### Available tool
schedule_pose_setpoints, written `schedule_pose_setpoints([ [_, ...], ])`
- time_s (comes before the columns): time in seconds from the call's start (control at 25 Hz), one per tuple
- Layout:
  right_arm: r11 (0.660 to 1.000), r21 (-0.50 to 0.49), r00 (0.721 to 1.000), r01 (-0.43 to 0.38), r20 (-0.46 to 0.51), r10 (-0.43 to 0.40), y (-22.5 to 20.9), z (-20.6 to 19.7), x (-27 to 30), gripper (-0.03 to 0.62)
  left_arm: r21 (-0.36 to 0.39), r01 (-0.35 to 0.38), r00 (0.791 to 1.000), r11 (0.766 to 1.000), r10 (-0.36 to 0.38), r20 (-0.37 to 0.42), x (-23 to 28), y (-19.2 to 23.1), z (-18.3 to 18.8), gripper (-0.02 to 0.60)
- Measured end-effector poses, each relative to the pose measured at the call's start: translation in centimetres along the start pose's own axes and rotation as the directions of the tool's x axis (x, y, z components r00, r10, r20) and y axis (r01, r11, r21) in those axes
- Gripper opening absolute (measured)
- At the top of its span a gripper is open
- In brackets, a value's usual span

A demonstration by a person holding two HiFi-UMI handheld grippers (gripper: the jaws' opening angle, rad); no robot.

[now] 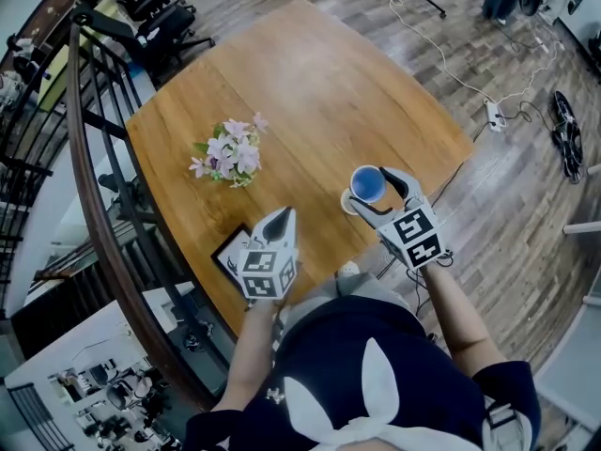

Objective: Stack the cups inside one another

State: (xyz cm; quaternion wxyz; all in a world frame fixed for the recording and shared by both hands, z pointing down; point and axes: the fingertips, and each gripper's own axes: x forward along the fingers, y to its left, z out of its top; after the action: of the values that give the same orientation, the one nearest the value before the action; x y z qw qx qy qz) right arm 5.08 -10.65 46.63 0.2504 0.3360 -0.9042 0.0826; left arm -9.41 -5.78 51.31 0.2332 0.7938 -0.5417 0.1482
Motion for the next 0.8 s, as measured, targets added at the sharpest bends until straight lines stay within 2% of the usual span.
schedule_pose_setpoints([
  [0.8, 0.998, 0.066, 0.990, -0.016, -0.140, 0.025, 1.2, -5.8, 3.3, 0.348, -0.011, -0.007, 1.000, 1.000, 0.006, -0.021, -1.4, 0.0, -1.4, 0.017],
])
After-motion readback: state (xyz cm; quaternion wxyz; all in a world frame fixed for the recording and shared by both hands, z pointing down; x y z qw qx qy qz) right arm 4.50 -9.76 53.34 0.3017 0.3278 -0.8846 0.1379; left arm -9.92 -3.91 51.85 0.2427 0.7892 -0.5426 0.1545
